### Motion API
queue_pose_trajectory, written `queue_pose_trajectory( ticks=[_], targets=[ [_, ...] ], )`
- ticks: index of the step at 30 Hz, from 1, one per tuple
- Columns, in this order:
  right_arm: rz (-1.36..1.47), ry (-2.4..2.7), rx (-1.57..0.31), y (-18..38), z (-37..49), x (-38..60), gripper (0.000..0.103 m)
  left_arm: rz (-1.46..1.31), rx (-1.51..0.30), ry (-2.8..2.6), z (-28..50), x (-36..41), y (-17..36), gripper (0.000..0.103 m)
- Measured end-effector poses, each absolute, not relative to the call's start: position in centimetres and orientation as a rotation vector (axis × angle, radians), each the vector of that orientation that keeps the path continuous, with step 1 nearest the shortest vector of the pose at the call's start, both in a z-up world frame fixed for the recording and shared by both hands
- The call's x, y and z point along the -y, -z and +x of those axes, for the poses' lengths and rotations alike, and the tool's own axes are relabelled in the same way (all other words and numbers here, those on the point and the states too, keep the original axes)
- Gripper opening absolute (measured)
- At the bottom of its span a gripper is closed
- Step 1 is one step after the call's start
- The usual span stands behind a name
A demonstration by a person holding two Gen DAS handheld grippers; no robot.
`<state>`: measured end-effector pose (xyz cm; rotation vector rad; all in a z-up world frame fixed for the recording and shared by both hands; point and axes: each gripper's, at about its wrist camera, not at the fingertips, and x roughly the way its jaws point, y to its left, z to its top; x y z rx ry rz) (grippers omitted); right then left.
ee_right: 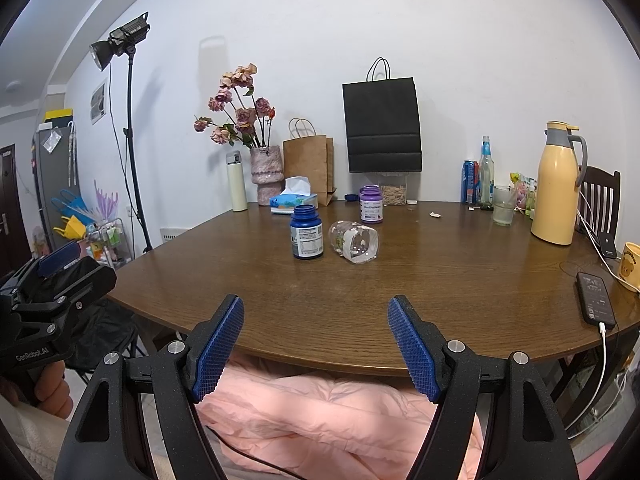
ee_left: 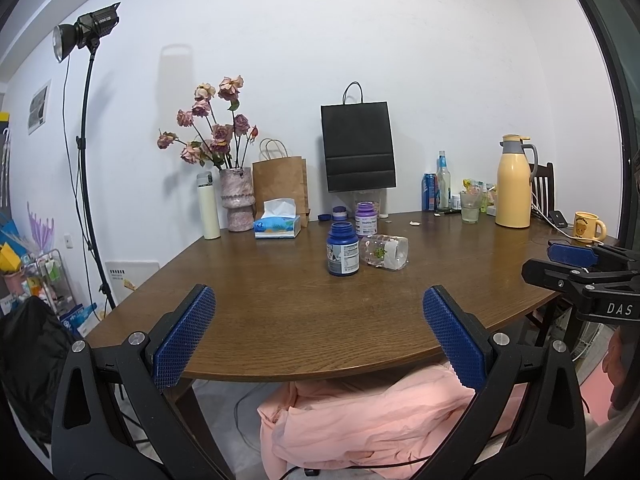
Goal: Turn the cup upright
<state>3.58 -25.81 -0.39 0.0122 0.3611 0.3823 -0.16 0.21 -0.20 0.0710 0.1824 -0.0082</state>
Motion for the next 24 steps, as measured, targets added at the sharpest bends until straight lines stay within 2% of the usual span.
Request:
queue_pose_trajectory(
  ticks=[20, 24],
  targets=[
    [0.013, -0.386, -0.367, 1.1, 3.6, 25.6, 0.079, 0.071, -0.181, 0.011, -0.1, -0.2, 0.2, 0.103],
    [0.018, -0.417, -0.419, 1.9, 5.0, 25.2, 0.079, 0.14, -0.097, -0.056, 0.9, 1.3, 1.3, 0.103]
  ],
)
